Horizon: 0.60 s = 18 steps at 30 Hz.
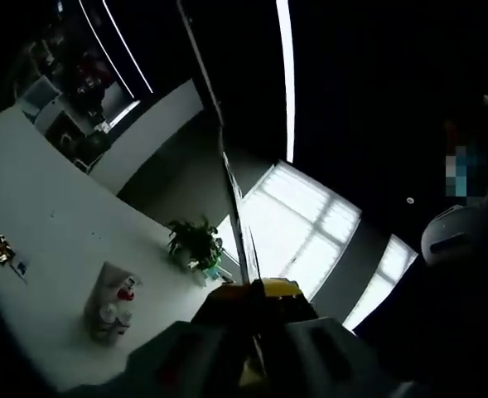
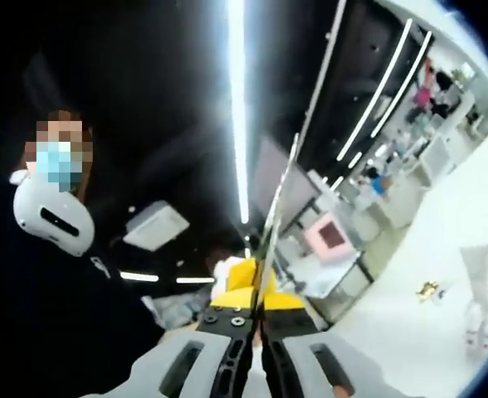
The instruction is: Arrange the skincare products in the storage area until every visible bottle or jar stands upright without overlapping.
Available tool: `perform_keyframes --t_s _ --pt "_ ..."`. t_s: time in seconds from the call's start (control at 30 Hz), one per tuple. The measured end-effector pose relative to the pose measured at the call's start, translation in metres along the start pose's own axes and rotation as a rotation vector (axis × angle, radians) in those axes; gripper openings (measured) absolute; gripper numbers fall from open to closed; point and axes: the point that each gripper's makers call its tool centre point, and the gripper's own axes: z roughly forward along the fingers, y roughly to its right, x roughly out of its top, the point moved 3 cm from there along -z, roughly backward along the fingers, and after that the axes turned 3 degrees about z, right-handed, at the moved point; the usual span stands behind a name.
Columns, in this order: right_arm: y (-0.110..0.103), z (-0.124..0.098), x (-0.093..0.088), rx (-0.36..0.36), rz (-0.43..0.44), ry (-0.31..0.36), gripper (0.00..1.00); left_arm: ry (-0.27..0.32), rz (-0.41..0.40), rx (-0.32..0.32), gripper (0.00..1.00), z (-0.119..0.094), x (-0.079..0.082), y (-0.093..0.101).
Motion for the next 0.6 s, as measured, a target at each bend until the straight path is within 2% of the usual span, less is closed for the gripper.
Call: perform_keyframes --t_s 0.17,0.3,0.43,0.6 --pt "0.002 -0.002 0.0 -0.004 0.024 0.015 0.0 0.008 0.012 -0.001 0.06 0.003 0.011 -0.003" --pt "0.004 -0.005 -0.001 -0.013 0.029 0.016 0.0 -0.028 0.029 0.008 0.07 0.006 0.01 -0.007" --pt "0.006 -0.008 -0.005 -0.028 0.032 0.01 0.0 0.012 0.013 0.024 0.06 0.004 0.016 -0.013" --pt "0.009 -0.01 -0.012 -0.045 0.045 0.009 0.0 -0.001 0.011 0.061 0.06 0.002 0.013 -0.022"
